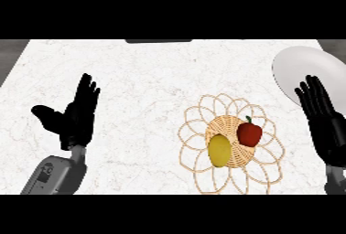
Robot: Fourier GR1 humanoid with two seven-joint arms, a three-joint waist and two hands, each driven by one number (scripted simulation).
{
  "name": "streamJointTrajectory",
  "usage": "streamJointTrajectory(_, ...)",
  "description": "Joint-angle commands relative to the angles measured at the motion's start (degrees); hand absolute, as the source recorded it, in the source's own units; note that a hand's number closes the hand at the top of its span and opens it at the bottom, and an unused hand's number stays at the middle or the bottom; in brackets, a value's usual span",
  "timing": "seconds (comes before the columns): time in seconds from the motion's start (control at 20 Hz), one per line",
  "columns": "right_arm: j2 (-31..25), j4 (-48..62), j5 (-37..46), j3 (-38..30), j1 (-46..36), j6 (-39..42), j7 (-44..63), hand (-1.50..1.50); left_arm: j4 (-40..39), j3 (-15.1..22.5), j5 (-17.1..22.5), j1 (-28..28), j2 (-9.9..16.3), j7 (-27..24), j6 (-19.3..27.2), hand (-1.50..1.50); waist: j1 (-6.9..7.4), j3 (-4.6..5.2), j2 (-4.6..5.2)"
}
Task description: Pick the bell pepper from the placemat and place it in the plate
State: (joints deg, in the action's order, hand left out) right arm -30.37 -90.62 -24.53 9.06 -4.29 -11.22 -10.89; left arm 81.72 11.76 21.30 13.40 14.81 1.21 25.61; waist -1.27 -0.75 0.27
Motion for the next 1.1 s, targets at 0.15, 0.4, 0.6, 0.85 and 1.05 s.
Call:
streamJointTrajectory(0.15,-3.0,10.4,-5.4,-4.6,-8.5,12.7,1.3,1.5,-1.3,0.5,-3.4,-1.8,8.2,2.0,-7.1,0.0,2.56,0.67,0.06)
streamJointTrajectory(0.4,-7.6,15.0,12.0,-7.0,-3.8,-3.4,-5.4,-1.5,-2.1,2.1,-4.0,-3.2,9.6,3.3,-8.8,0.0,1.28,0.61,0.17)
streamJointTrajectory(0.6,1.6,22.3,7.0,-7.1,0.7,5.9,-22.2,-1.5,-1.5,-0.3,-2.4,-3.4,10.9,4.5,-12.3,0.0,1.55,0.65,-0.13)
streamJointTrajectory(0.85,-4.5,21.1,17.0,-1.6,1.2,7.8,-20.3,-1.5,-3.8,-1.4,-3.1,-3.0,9.4,2.4,-13.4,0.0,1.46,0.75,-0.28)
streamJointTrajectory(1.05,-4.2,19.4,22.5,1.1,1.3,6.2,-16.3,-1.5,-2.4,-2.3,-4.0,-3.8,10.5,4.8,-14.1,0.0,1.52,0.75,-0.32)
